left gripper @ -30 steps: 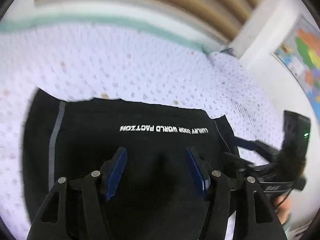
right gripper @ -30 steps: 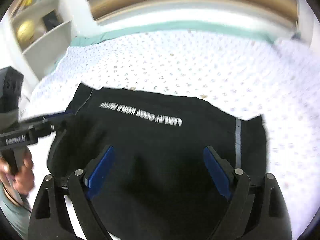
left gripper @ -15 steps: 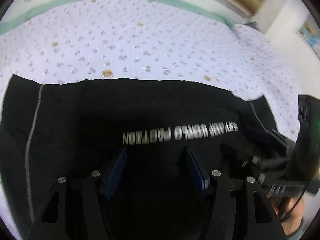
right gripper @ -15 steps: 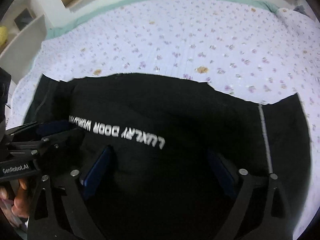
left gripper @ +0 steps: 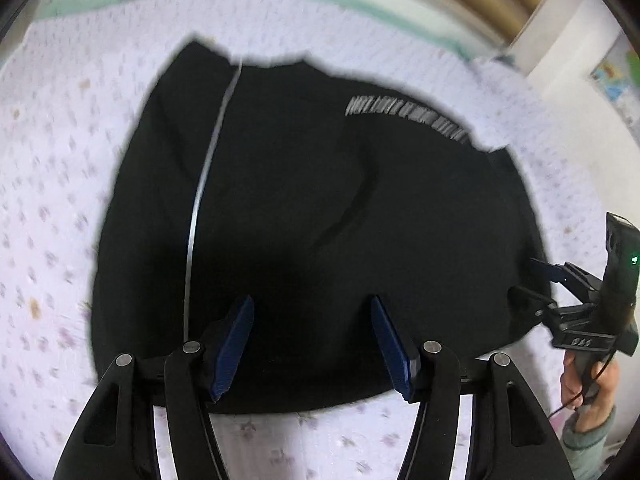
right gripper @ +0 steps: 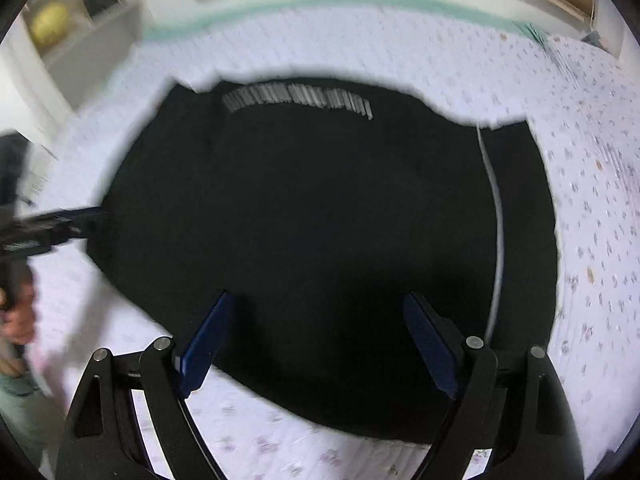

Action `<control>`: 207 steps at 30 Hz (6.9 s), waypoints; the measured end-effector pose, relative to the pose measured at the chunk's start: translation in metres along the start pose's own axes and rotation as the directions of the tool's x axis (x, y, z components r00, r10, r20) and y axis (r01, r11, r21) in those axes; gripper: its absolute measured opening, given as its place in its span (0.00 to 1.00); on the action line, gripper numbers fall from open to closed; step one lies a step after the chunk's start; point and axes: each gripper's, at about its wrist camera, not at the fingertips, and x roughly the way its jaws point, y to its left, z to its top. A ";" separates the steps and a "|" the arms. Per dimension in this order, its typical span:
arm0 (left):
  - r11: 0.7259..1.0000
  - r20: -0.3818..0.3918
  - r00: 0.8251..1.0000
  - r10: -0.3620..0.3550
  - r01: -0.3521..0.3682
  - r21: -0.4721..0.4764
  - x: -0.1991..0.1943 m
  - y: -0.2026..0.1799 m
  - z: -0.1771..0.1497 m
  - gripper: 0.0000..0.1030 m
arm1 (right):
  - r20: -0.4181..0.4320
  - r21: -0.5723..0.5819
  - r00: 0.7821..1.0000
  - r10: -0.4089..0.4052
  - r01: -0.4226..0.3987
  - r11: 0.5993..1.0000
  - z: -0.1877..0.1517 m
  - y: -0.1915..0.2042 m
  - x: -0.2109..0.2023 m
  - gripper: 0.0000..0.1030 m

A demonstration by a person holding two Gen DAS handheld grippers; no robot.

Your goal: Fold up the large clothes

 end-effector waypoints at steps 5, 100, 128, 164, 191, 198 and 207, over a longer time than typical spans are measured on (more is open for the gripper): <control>0.995 -0.005 0.999 -0.054 0.053 -0.081 0.027 0.022 0.000 0.62 | 0.021 -0.006 0.999 -0.045 0.046 0.999 -0.010 0.006 0.037 0.93; 0.791 0.351 0.741 -0.573 0.612 0.000 -0.238 0.033 -0.052 0.29 | 0.377 0.185 0.866 0.330 -0.419 0.889 -0.037 -0.045 -0.195 0.42; 0.876 0.223 0.917 -0.332 0.387 -0.288 -0.119 0.186 -0.150 0.48 | 0.108 0.481 0.983 0.148 -0.182 0.858 -0.124 -0.116 -0.096 0.83; 0.876 0.642 0.690 0.335 -0.479 0.058 -0.238 -0.102 -0.240 0.59 | 0.500 0.352 0.801 -0.329 0.159 0.923 -0.159 0.088 -0.202 1.00; 0.947 0.545 0.790 0.280 -0.321 -0.020 -0.255 -0.107 -0.268 0.63 | 0.408 0.059 0.905 -0.123 0.108 0.992 -0.145 0.207 -0.238 1.00; 0.955 0.480 0.828 0.289 -0.286 -0.081 -0.239 -0.079 -0.267 0.63 | 0.328 0.019 0.930 -0.165 0.168 0.986 -0.147 0.216 -0.205 1.00; 0.938 0.446 0.826 0.345 -0.315 -0.142 -0.233 -0.052 -0.265 0.63 | 0.278 0.069 0.942 -0.190 0.177 0.982 -0.147 0.197 -0.187 1.00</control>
